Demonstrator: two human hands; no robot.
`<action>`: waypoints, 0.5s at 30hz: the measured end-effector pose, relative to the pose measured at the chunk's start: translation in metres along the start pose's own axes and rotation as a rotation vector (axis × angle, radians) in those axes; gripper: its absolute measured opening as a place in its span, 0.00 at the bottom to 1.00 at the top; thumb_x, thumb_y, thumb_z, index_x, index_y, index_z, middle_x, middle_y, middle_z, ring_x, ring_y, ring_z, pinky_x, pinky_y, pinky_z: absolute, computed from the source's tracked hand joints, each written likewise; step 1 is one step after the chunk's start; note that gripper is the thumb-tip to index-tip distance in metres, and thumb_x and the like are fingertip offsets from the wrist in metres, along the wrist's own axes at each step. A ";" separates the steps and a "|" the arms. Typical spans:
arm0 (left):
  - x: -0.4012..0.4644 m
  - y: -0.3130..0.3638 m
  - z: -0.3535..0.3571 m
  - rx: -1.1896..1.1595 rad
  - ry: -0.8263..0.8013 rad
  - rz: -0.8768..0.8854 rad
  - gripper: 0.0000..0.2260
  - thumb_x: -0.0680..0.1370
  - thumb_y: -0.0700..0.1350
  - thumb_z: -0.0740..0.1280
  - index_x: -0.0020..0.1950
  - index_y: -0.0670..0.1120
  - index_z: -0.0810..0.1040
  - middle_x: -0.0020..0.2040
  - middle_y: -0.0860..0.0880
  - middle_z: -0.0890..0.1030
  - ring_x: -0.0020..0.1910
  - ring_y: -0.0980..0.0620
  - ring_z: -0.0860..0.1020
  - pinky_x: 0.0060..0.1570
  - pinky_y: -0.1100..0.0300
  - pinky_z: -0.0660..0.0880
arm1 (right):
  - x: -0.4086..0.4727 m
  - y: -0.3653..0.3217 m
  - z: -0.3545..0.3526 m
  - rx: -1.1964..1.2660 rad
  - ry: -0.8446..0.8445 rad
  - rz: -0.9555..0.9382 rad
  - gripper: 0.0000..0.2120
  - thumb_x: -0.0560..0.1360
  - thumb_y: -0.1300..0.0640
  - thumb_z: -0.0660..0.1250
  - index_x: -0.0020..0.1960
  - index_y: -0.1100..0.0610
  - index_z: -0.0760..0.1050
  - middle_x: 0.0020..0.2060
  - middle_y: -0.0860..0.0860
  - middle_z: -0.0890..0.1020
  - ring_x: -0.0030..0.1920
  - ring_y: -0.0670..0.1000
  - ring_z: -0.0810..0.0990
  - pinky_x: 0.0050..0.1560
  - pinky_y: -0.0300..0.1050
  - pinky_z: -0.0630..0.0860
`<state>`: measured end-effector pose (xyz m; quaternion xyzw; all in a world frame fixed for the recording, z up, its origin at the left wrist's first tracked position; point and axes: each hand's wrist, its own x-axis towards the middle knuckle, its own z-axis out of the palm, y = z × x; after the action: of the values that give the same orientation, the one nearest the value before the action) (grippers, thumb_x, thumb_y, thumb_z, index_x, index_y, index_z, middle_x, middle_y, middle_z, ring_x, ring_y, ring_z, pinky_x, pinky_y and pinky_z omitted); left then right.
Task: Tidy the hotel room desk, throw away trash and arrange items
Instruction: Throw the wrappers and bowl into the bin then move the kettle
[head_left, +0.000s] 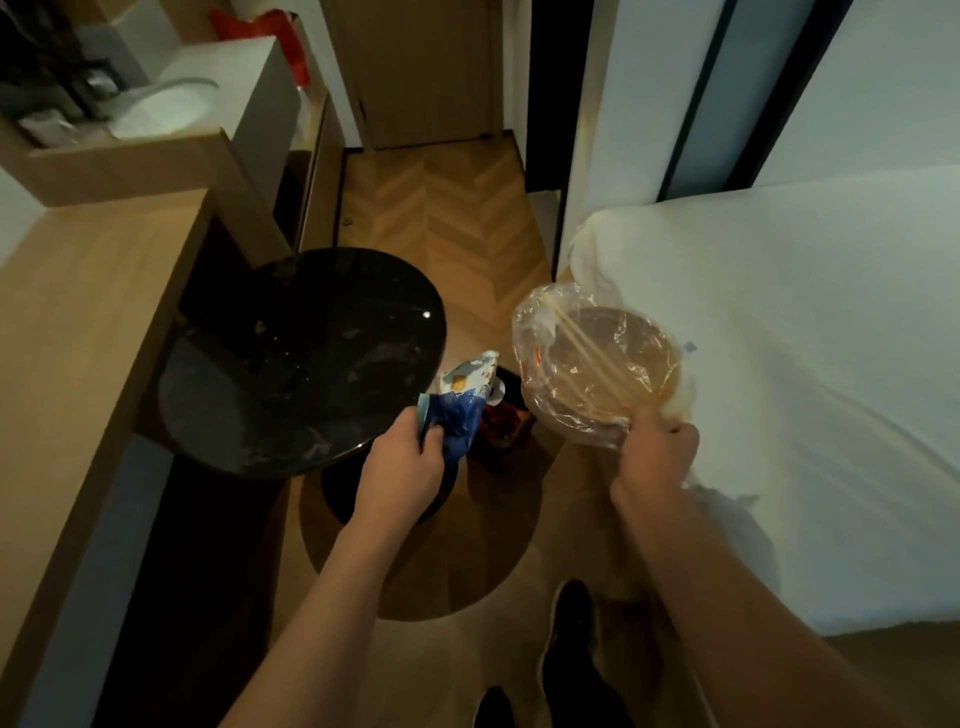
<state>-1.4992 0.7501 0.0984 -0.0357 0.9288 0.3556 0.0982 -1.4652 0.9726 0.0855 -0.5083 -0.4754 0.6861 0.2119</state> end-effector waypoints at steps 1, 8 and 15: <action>0.014 0.007 0.005 0.018 0.000 -0.019 0.04 0.84 0.49 0.62 0.53 0.50 0.73 0.45 0.51 0.79 0.42 0.54 0.81 0.47 0.48 0.82 | 0.015 -0.004 0.010 -0.002 -0.008 0.012 0.10 0.78 0.61 0.64 0.57 0.59 0.67 0.42 0.50 0.72 0.39 0.47 0.72 0.38 0.41 0.72; 0.113 0.060 0.023 0.030 -0.046 -0.082 0.16 0.84 0.51 0.62 0.71 0.51 0.67 0.55 0.52 0.80 0.48 0.54 0.82 0.49 0.50 0.83 | 0.106 -0.046 0.087 -0.023 -0.074 0.030 0.08 0.77 0.61 0.63 0.48 0.55 0.63 0.39 0.50 0.70 0.34 0.47 0.69 0.36 0.43 0.68; 0.210 0.080 0.054 0.001 -0.075 -0.107 0.21 0.85 0.48 0.61 0.77 0.52 0.61 0.64 0.48 0.78 0.56 0.50 0.80 0.48 0.58 0.77 | 0.180 -0.051 0.163 -0.071 -0.051 0.011 0.09 0.77 0.64 0.62 0.49 0.56 0.62 0.36 0.49 0.69 0.31 0.45 0.67 0.31 0.37 0.66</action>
<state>-1.7073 0.8464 0.0681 -0.0719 0.9215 0.3503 0.1517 -1.6929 1.0643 0.0456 -0.5004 -0.5019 0.6827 0.1780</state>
